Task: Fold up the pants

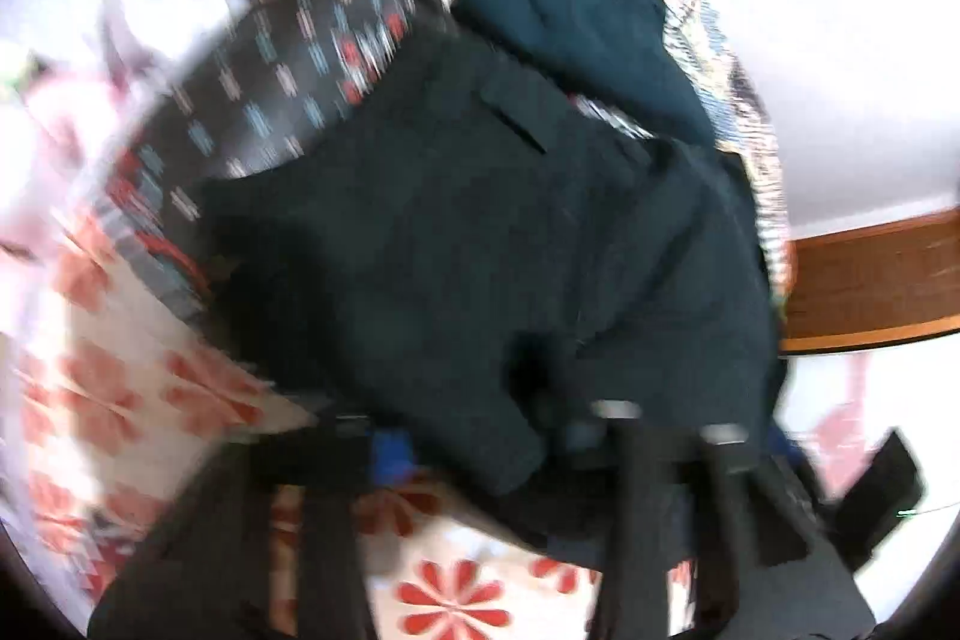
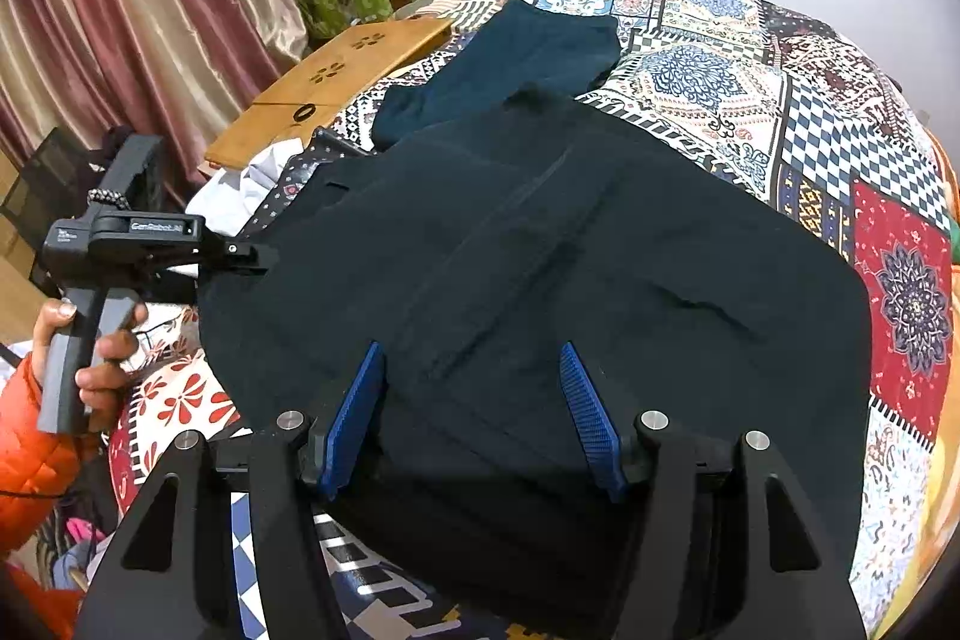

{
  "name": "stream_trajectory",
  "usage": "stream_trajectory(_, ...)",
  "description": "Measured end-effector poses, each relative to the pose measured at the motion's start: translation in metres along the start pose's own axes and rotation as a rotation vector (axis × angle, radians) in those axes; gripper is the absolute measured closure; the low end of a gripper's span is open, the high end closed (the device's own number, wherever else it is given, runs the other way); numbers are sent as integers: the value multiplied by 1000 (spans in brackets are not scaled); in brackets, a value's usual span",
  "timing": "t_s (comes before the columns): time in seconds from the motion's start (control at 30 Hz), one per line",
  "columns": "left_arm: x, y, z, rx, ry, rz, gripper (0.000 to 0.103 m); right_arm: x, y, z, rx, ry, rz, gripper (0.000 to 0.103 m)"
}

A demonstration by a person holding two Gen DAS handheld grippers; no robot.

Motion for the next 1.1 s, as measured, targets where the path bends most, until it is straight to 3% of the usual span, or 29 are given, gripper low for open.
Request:
stream_trajectory(0.1,-3,17,-16,-54,-91,-77,83,0,1,-1,-7,-11,-1,46)
stream_trajectory(0.23,-6,50,-64,-153,-297,-203,84,-1,5,-5,-17,-61,3,46)
stream_trajectory(0.43,-7,113,-142,-89,-500,-357,84,1,28,-18,-6,-95,-31,46)
stream_trajectory(0.6,6,129,-226,-42,-704,-463,84,12,55,-46,59,-113,-56,46)
stream_trajectory(0.83,42,86,-319,68,-926,-426,84,46,87,-93,133,-228,-78,46)
stream_trajectory(1.0,88,21,-355,126,-1057,-282,84,68,106,-121,176,-313,-94,46)
stream_trajectory(1.1,126,-21,-357,142,-1137,-149,85,83,113,-132,198,-357,-92,46)
Point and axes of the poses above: each gripper's, at about its wrist camera, not at the fingertips, and y roughly against the way its jaws point, z to its left, x to its underside, the point moved 6 cm from there along -y, roughly the way its jaws point, and after that the axes turned 2 degrees about x, right-handed, at the moved point
